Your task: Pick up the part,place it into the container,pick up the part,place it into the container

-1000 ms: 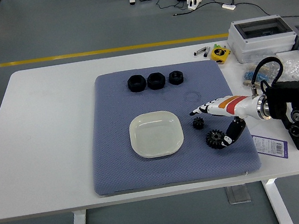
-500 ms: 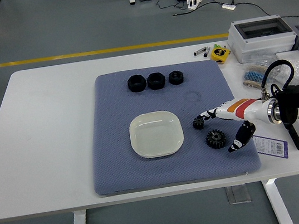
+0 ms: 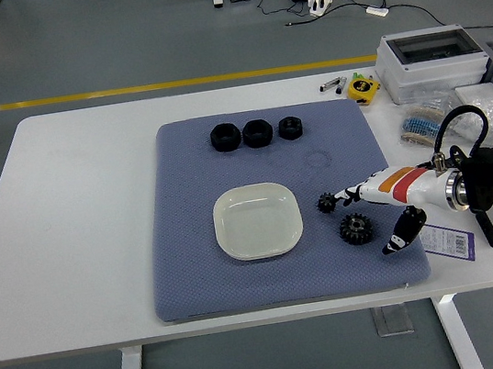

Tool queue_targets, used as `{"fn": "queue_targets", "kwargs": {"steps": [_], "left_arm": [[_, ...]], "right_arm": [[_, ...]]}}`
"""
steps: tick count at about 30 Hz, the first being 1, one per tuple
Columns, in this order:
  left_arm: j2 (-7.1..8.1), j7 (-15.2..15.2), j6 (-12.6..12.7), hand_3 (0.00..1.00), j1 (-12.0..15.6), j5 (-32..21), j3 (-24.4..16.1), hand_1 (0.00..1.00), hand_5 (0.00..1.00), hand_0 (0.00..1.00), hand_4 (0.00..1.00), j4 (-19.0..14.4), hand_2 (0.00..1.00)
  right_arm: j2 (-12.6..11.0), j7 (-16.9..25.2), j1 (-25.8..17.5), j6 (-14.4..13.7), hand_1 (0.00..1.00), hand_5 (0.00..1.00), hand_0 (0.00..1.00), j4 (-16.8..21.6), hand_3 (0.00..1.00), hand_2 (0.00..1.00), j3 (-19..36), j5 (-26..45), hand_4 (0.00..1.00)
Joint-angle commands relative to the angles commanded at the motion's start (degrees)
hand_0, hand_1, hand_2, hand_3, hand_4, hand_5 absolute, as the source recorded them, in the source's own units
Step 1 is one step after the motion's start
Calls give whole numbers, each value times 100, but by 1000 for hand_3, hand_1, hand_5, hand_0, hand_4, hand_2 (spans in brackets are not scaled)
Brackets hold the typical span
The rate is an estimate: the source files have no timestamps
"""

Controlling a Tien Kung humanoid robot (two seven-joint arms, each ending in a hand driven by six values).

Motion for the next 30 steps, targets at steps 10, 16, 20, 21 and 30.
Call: {"fn": "queue_targets", "kwargs": {"steps": [10,16,20,21,30], "left_arm": [[2,-1,-1,553,-6,-16,13,641,553,719,590,0,617],[2,2,0,553,-7,-20,14,641,552,720,590,0,616],[0,11,2,553,-9,3,13,641,550,719,590,0,616],[-1,13,4,553,-11,11,11,641,550,719,590,0,616],[2,5,4,553,-16,-22,23,641,551,720,590,0,616]], "right_arm": [[40,30,10,-20,813,105,844,-76,858,876,20,113,998],[135,6,22,-4,807,109,838,-180,854,873,-1,88,998],[241,-37,43,-6,785,111,820,-267,849,841,-34,-76,998],[265,-43,51,1,785,111,820,-291,849,841,-46,-139,998],[299,-88,102,45,745,113,793,-410,829,794,-118,-223,998]]}}
